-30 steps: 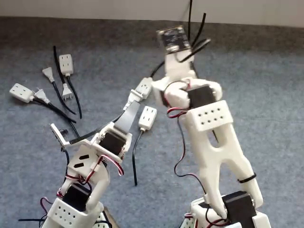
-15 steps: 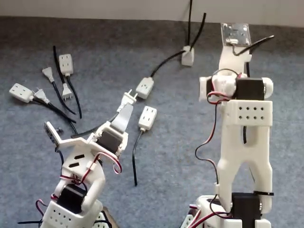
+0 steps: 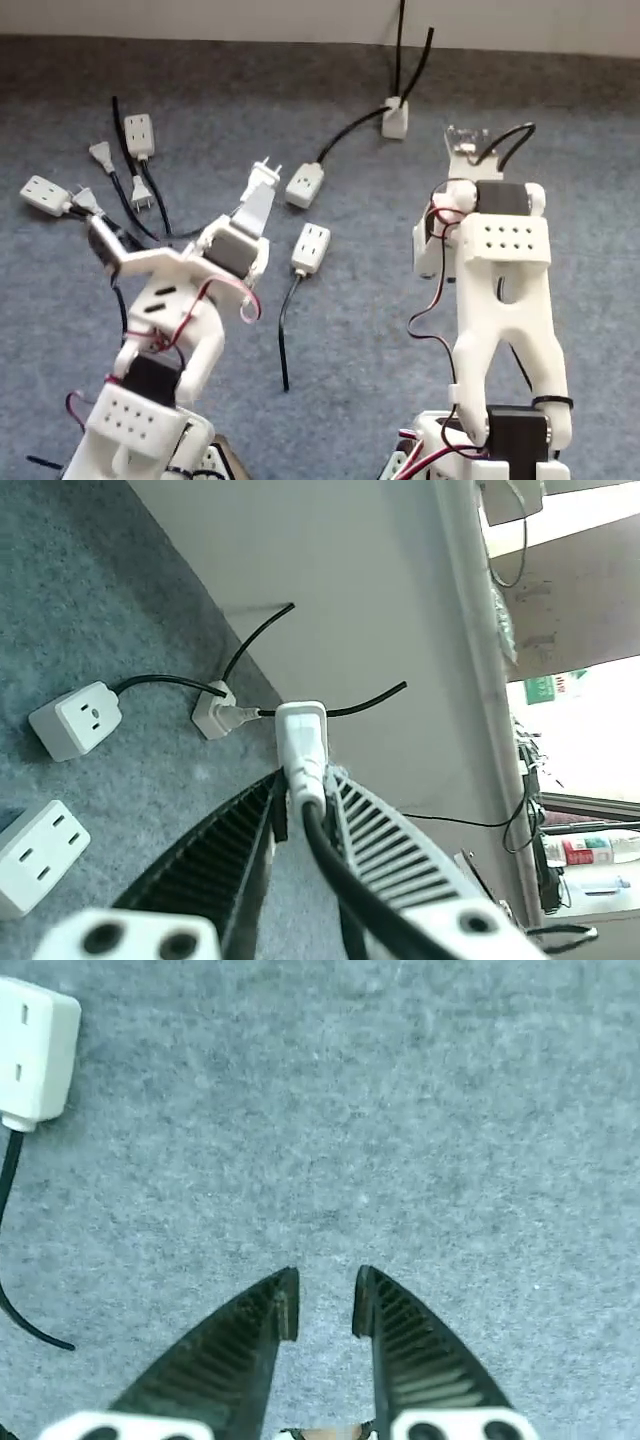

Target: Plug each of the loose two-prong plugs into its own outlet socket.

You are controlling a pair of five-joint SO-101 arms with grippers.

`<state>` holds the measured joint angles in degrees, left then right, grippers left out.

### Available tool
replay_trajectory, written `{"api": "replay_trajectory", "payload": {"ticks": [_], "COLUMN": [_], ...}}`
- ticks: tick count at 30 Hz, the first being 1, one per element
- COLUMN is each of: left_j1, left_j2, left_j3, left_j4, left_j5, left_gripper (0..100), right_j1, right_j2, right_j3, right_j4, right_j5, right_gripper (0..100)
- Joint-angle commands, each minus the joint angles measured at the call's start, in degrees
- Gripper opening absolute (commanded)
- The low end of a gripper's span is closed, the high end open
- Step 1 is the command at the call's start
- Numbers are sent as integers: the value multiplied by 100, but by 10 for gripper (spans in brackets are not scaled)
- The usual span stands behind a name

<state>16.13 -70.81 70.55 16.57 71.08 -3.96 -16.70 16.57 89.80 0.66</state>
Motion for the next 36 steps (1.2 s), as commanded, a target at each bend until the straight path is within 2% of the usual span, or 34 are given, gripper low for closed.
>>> {"api": "replay_trajectory", "payload": {"ticks": [1, 3, 6, 9, 12, 15, 19, 23, 29, 36], "left_j1": [-84, -163, -215, -180, -171, -136, 145, 514, 602, 576], "left_j2": [1701, 2642, 4004, 5112, 5930, 6492, 7073, 7582, 8286, 8646], "left_j3": [-1297, -2149, -3635, -4884, -5912, -6668, -7468, -8119, -8769, -8875], "left_j4": [-132, 466, 1820, 2901, 3640, 4088, 4527, 4976, 5679, 6532], "left_j5": [-70, -70, -70, -70, -44, -26, 519, 624, 888, 888], "left_gripper": [7, 7, 7, 7, 7, 7, 7, 7, 7, 7], "right_j1": [75, 48, 40, 40, 40, 40, 40, 40, 40, 40], "right_j2": [-84, -84, -84, -40, -40, -40, -40, -40, -31, -31], "right_j3": [699, 1165, 1780, 2237, 2607, 3046, 3433, 3653, 3688, 3688], "right_j4": [-576, -1007, -1525, -1842, -2097, -2396, -2809, -3152, -3204, -3204], "right_j5": [-527, -1108, -1960, -2207, -2215, -2215, -2207, -2180, -2171, -2171], "right_gripper": [101, 101, 101, 101, 101, 101, 101, 101, 101, 101]}}
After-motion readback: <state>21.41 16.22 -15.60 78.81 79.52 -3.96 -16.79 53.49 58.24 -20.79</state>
